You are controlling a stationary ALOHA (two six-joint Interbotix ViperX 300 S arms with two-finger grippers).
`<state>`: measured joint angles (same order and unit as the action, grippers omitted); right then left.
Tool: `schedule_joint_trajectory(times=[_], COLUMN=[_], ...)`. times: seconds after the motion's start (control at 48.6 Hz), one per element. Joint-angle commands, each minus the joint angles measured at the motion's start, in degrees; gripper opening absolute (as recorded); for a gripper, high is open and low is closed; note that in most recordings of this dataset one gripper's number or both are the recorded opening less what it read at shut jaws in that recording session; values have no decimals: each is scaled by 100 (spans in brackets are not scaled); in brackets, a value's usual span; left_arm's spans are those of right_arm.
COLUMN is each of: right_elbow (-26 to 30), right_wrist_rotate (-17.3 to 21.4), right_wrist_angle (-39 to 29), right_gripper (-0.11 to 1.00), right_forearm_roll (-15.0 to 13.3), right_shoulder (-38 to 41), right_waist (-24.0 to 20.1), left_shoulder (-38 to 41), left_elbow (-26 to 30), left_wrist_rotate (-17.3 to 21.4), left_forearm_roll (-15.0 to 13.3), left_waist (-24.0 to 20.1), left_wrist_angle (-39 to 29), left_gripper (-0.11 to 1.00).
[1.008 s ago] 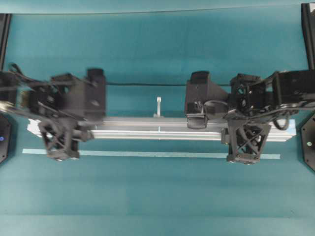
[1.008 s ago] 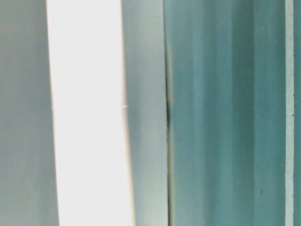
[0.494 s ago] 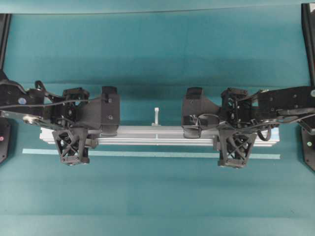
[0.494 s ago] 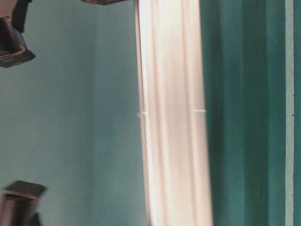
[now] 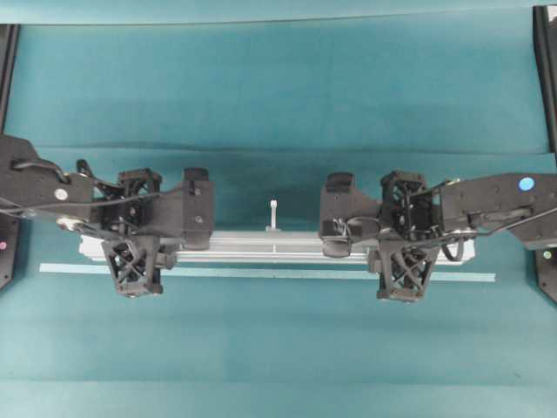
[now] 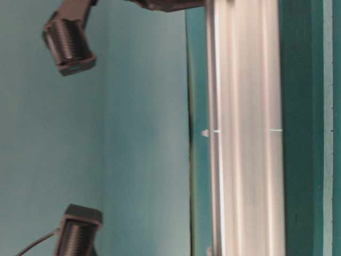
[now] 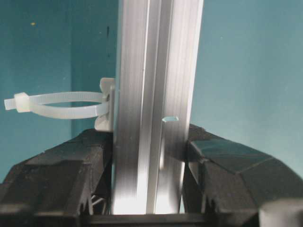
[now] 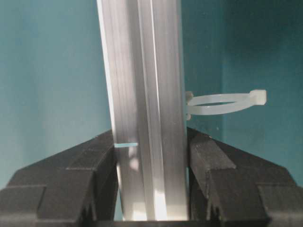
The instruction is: Lift the large metal rail with both hands.
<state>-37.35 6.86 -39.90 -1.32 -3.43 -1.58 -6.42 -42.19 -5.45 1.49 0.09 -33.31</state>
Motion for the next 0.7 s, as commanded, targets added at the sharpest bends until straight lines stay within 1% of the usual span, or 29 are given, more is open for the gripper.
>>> schedule_joint_trajectory(times=[0.0, 0.309, 0.494, 0.679], right_elbow=[-26, -193, -193, -193], right_wrist_rotate=[-9, -9, -9, -9], right_wrist_angle=[176, 589, 747, 765], right_gripper=[39, 39, 39, 39], right_forearm_roll=[-18, -18, -18, -18], right_shoulder=[44, 272, 387, 448], right_waist=[-26, -26, -26, -26], left_shoulder=[35, 308, 325, 334], left_elbow=[62, 18, -53, -167], left_wrist_rotate=[-35, -35, -35, -35], left_forearm_roll=[0, -18, 0, 0], left_waist=[-18, -18, -26, -44], left_wrist_angle=[167, 369, 483, 615], left_gripper=[37, 37, 37, 37])
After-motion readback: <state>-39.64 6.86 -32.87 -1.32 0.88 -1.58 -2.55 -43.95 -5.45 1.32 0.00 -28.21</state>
